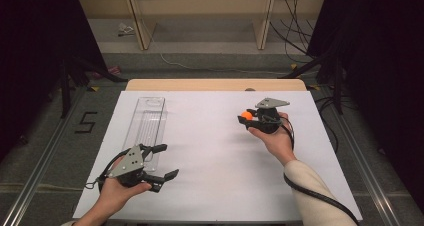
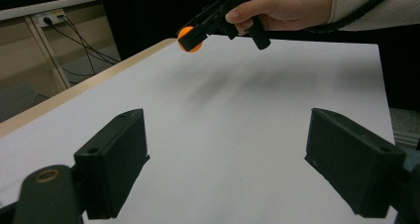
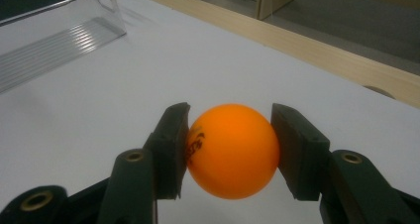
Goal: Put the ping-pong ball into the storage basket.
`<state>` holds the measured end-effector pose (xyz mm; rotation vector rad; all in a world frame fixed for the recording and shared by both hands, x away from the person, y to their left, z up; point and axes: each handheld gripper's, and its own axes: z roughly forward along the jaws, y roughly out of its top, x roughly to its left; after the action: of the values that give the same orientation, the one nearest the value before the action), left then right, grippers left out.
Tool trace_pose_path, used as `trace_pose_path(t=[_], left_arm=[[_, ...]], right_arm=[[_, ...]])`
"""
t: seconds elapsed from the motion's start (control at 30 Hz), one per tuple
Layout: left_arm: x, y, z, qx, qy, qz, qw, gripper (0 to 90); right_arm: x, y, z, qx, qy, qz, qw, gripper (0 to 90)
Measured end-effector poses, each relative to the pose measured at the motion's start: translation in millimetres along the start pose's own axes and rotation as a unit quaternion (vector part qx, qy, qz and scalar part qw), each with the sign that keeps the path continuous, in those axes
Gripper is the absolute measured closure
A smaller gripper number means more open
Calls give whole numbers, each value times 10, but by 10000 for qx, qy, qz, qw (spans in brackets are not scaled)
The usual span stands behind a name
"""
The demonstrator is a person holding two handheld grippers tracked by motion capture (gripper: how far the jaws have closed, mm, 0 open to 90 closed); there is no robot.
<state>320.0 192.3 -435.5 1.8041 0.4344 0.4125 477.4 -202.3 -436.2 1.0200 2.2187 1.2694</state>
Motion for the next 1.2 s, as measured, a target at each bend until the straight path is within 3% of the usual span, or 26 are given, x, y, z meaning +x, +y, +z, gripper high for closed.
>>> trace_pose_path(t=[1.2], left_arm=[[-1,-2,2,12,-11,-5,10000,158]], right_arm=[[172,106,85,-50,181,-149,9997,512]])
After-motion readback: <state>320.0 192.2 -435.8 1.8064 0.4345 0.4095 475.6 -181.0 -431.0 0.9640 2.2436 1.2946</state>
